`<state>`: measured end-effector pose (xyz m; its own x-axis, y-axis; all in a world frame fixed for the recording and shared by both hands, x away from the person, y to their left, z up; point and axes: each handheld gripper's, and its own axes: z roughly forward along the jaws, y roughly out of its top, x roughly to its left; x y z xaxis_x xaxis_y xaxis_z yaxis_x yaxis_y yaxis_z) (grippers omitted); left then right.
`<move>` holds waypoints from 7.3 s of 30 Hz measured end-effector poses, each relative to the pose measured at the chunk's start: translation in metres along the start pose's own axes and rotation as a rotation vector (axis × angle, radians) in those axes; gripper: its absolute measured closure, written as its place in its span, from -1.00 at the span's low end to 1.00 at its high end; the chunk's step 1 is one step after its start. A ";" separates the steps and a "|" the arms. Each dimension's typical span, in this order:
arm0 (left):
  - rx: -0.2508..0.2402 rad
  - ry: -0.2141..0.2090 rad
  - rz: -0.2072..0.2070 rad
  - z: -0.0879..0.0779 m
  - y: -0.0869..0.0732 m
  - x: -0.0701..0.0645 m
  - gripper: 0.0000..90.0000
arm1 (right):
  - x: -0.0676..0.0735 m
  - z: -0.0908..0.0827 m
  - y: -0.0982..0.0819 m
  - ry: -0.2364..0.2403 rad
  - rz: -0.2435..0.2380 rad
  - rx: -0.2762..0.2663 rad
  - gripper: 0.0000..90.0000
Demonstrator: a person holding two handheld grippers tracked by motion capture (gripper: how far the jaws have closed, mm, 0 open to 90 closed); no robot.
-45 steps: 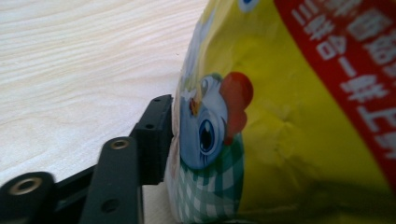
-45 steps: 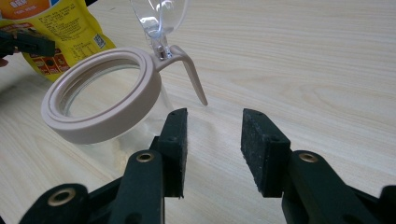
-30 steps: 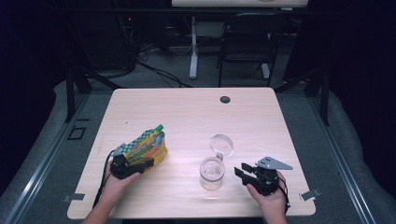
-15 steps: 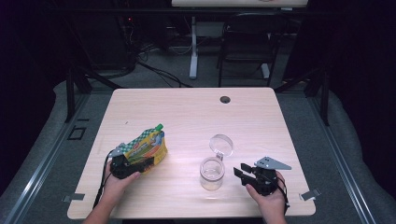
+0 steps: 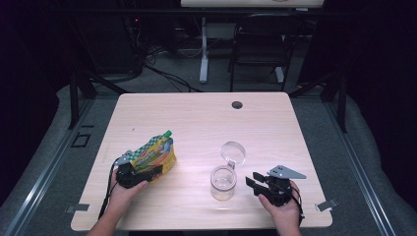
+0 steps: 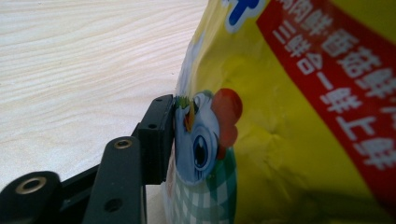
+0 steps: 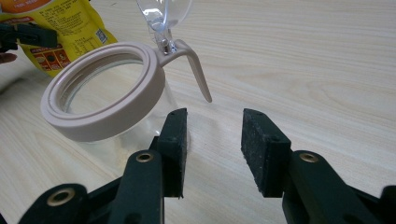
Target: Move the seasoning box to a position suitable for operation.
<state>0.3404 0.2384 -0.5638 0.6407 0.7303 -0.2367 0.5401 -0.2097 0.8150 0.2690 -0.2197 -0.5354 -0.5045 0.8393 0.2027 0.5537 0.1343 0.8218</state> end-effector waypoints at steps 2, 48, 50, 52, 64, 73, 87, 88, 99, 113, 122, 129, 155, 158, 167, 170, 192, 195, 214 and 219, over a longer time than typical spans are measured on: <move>0.006 0.011 0.000 0.000 0.000 -0.001 0.20 | 0.000 0.000 0.000 0.001 0.001 0.000 0.36; -0.011 0.080 0.088 -0.006 0.004 -0.014 0.48 | -0.004 -0.002 -0.001 -0.006 0.014 -0.010 0.36; -0.007 0.081 0.105 -0.007 0.005 -0.017 0.48 | -0.004 -0.002 0.000 -0.004 0.012 -0.015 0.36; 0.000 0.080 0.124 -0.009 0.006 -0.022 0.48 | -0.003 -0.002 0.000 -0.005 0.009 -0.016 0.36; 0.042 0.127 0.208 -0.020 0.012 -0.037 0.48 | -0.003 -0.001 0.003 -0.001 -0.008 -0.025 0.36; 0.096 0.193 0.346 -0.025 0.017 -0.059 0.48 | -0.003 0.000 0.005 0.005 -0.018 -0.035 0.31; 0.141 0.284 0.525 -0.020 0.015 -0.088 0.48 | -0.001 0.002 0.010 -0.016 -0.093 -0.060 0.32; 0.147 0.288 0.535 -0.020 0.015 -0.089 0.48 | -0.001 0.003 0.010 -0.018 -0.092 -0.059 0.31; 0.170 0.373 0.651 -0.012 0.014 -0.103 0.48 | 0.001 0.005 0.009 -0.005 -0.102 -0.056 0.24; 0.171 0.411 0.729 0.005 0.021 -0.111 0.48 | 0.005 -0.001 0.010 -0.034 -0.153 -0.081 0.20; 0.180 0.439 0.783 0.009 0.012 -0.115 0.48 | 0.007 -0.003 0.009 -0.048 -0.178 -0.082 0.19; 0.173 0.467 0.814 0.008 0.010 -0.119 0.48 | 0.010 -0.002 0.008 -0.037 -0.216 -0.091 0.12; 0.188 0.545 0.939 0.011 0.004 -0.128 0.48 | 0.029 -0.011 0.009 -0.034 -0.301 -0.113 0.40; 0.187 0.540 0.950 0.012 0.004 -0.130 0.48 | 0.032 -0.009 0.008 -0.035 -0.328 -0.108 0.43; 0.188 0.526 0.957 0.015 0.002 -0.133 0.48 | 0.045 -0.006 0.008 -0.056 -0.450 -0.082 0.45; 0.182 0.531 0.961 0.015 0.001 -0.134 0.48 | 0.048 -0.005 0.008 -0.064 -0.470 -0.090 0.45; 0.192 0.530 0.982 0.018 0.003 -0.138 0.48 | 0.082 0.005 0.007 -0.180 -0.787 -0.095 0.45; 0.193 0.525 0.986 0.018 0.003 -0.139 0.48 | 0.087 0.007 0.008 -0.185 -0.830 -0.087 0.46; 0.199 0.524 1.028 0.020 0.006 -0.141 0.48 | 0.108 0.018 0.020 -0.239 -1.028 -0.058 0.34; 0.210 0.529 1.049 0.024 0.007 -0.144 0.48 | 0.109 0.022 0.018 -0.229 -1.033 -0.064 0.36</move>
<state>0.2645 0.1164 -0.5365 0.5453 0.3059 0.7804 -0.0028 -0.9304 0.3667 0.2385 -0.1145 -0.5104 -0.5693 0.4136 -0.7105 -0.1123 0.8170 0.5656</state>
